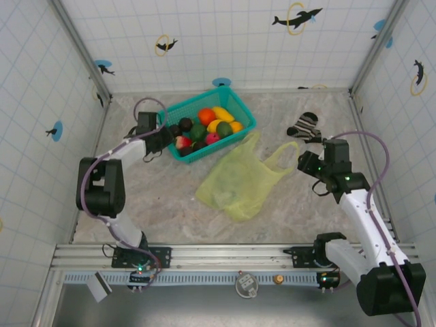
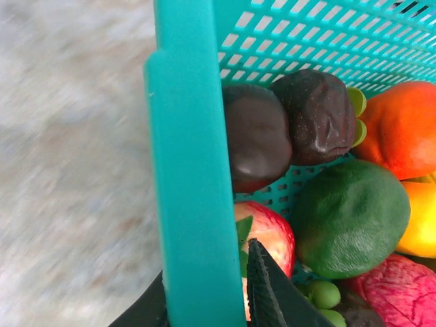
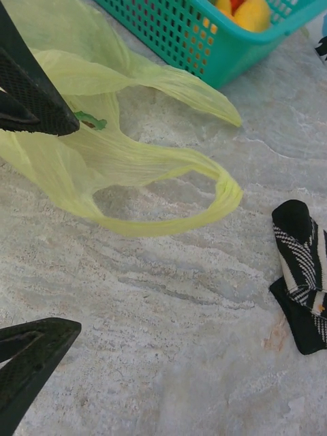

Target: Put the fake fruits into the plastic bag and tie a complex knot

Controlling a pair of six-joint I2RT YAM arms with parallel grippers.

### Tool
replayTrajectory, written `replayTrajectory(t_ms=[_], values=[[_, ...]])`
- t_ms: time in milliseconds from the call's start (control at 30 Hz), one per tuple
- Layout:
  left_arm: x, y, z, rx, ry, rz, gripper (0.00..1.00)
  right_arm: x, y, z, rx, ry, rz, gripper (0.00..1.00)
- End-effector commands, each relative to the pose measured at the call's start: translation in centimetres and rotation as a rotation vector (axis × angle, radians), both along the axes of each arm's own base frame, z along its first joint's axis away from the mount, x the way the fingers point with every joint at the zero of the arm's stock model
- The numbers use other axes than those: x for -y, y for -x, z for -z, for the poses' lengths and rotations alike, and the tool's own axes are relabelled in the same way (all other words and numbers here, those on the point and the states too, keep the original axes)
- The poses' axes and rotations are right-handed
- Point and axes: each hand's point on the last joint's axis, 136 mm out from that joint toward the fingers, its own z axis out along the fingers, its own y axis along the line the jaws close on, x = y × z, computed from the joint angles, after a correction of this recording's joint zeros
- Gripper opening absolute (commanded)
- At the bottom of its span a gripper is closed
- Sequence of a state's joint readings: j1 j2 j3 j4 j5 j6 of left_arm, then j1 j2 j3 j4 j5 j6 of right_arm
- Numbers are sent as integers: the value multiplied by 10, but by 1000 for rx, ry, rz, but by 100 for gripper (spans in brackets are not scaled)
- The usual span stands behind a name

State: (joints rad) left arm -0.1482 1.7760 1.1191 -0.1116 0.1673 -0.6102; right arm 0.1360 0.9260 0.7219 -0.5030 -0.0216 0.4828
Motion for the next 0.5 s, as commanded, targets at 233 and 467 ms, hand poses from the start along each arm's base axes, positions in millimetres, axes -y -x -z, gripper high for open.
replayTrajectory(t_ms=[233,467], values=[[111,-76,-12,140,-194,353,21,11,0,-7,6,21,59,76],[178,-110,-6,172,-144,412,24,19,7,3,-26,15,124,81]])
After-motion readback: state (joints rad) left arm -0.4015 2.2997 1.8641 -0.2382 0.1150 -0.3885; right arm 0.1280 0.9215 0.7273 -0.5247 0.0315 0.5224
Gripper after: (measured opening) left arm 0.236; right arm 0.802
